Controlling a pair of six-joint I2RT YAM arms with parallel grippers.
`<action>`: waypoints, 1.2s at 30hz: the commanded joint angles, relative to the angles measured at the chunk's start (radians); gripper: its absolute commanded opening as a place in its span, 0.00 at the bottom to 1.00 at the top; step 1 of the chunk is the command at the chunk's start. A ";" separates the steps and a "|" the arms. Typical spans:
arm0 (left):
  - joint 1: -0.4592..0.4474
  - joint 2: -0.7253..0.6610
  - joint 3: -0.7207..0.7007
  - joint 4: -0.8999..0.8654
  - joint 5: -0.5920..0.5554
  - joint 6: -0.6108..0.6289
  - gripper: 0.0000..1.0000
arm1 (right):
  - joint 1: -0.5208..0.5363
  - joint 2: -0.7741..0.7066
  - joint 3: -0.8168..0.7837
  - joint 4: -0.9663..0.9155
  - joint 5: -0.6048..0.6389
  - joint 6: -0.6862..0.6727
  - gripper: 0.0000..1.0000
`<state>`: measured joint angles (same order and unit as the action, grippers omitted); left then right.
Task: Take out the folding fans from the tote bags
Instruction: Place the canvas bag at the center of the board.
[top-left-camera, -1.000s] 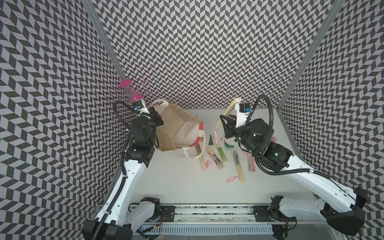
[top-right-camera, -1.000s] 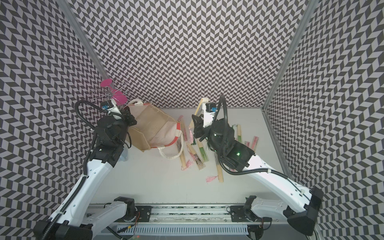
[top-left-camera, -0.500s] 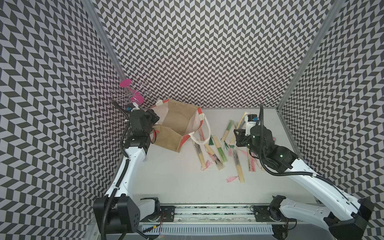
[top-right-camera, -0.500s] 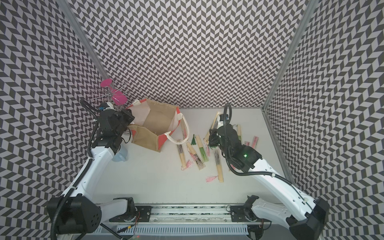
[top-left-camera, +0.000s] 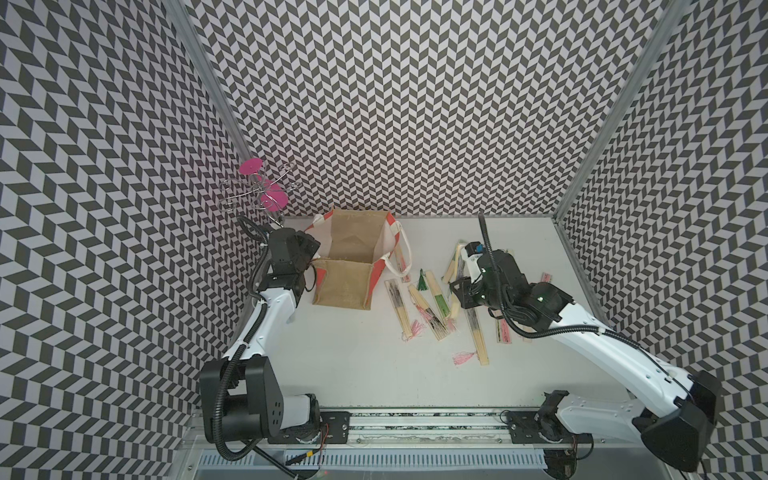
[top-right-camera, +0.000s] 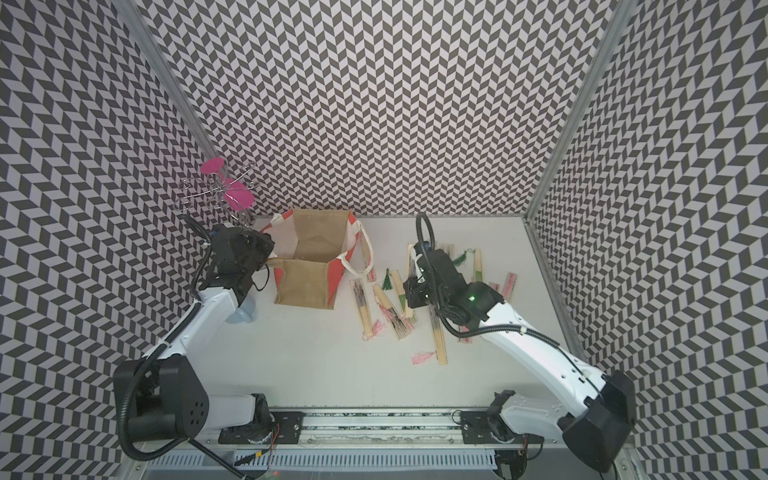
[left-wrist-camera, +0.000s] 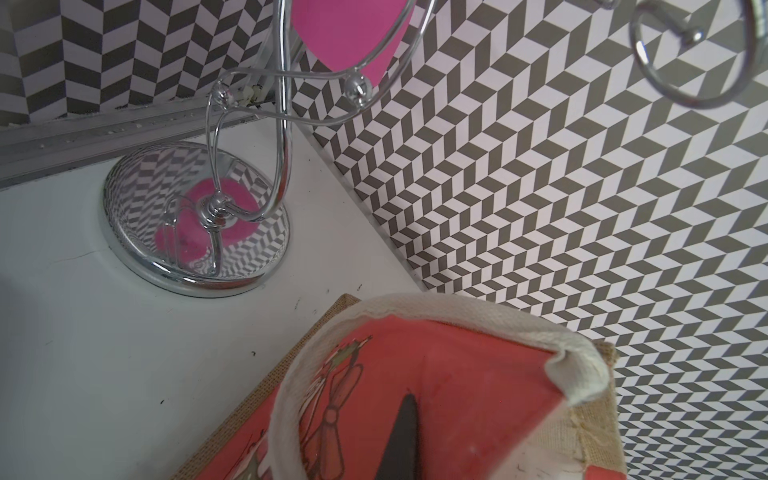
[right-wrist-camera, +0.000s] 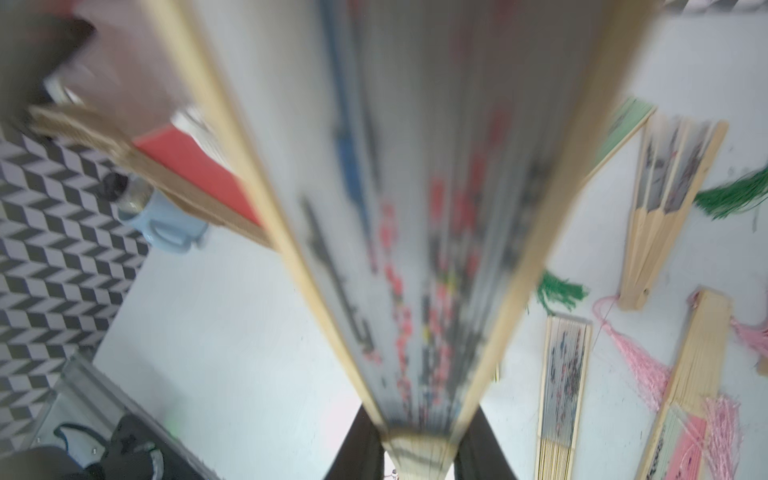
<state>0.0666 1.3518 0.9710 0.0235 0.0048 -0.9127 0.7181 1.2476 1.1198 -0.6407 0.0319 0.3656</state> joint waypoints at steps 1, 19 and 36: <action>0.007 0.017 0.000 0.107 -0.036 -0.010 0.12 | 0.077 0.044 0.002 -0.041 -0.045 -0.031 0.00; 0.013 -0.117 0.047 0.055 -0.072 0.153 1.00 | 0.432 0.481 0.129 -0.178 0.153 -0.157 0.00; 0.012 -0.420 0.056 -0.067 -0.094 0.340 1.00 | 0.448 0.784 0.337 -0.138 0.158 -0.317 0.16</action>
<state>0.0746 0.9524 1.0100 -0.0036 -0.0994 -0.6128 1.1591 1.9965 1.4395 -0.8101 0.1940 0.0875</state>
